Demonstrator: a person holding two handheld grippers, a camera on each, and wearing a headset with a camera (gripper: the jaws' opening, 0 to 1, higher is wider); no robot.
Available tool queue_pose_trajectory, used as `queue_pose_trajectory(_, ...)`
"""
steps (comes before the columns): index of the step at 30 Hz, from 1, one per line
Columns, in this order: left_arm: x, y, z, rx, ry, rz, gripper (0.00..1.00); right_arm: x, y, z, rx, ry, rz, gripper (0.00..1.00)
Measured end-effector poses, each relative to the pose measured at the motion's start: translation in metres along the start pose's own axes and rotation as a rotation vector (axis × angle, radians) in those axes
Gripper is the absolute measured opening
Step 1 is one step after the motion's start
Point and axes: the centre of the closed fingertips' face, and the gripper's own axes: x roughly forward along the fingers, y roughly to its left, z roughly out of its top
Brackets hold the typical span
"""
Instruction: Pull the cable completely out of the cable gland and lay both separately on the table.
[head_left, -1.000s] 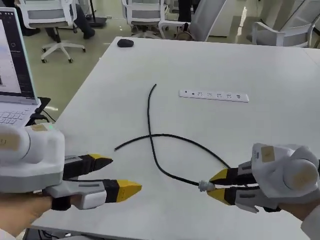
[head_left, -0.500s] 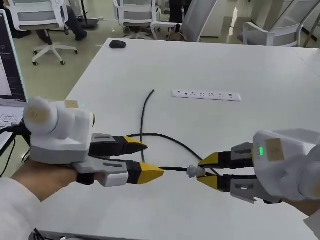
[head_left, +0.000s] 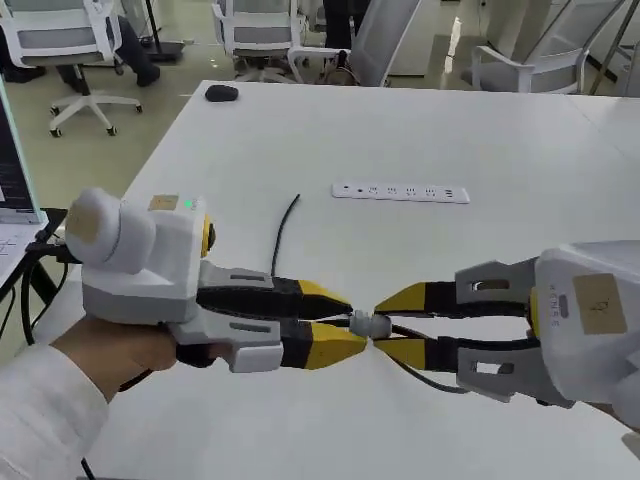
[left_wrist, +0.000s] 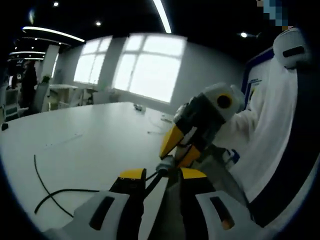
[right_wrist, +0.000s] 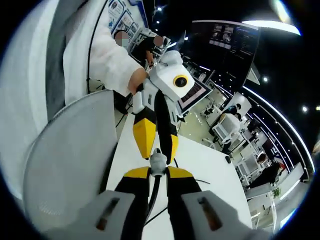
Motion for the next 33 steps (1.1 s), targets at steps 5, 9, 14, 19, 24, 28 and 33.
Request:
queue_pose_trajectory(5, 0.0, -0.01, 0.005, 0.007, -0.012, -0.067, 0.18, -0.002, -0.002, 0.006, -0.007, -0.026, 0.006, 0.1)
queue_pose_trajectory(9, -0.001, -0.013, 0.007, -0.029, -0.015, -0.094, 0.17, -0.004, 0.0, 0.011, 0.008, -0.056, 0.018, 0.1)
queue_pose_trajectory(14, -0.004, -0.016, 0.011, -0.034, -0.03, -0.106, 0.16, -0.007, -0.002, 0.018, 0.063, -0.142, 0.008, 0.11)
queue_pose_trajectory(19, -0.007, -0.018, 0.017, 0.021, -0.05, -0.09, 0.16, -0.014, -0.011, 0.028, 0.293, -0.277, 0.034, 0.14)
queue_pose_trajectory(24, -0.012, -0.023, 0.026, 0.098, -0.062, -0.073, 0.16, -0.023, -0.023, 0.029, 0.546, -0.399, 0.076, 0.21)
queue_pose_trajectory(28, -0.014, -0.027, 0.034, 0.129, -0.091, -0.073, 0.16, -0.023, -0.018, 0.033, 0.649, -0.436, 0.126, 0.22)
queue_pose_trajectory(33, -0.014, -0.029, 0.039, 0.161, -0.109, -0.071, 0.16, -0.023, -0.019, 0.044, 0.692, -0.494, 0.147, 0.13)
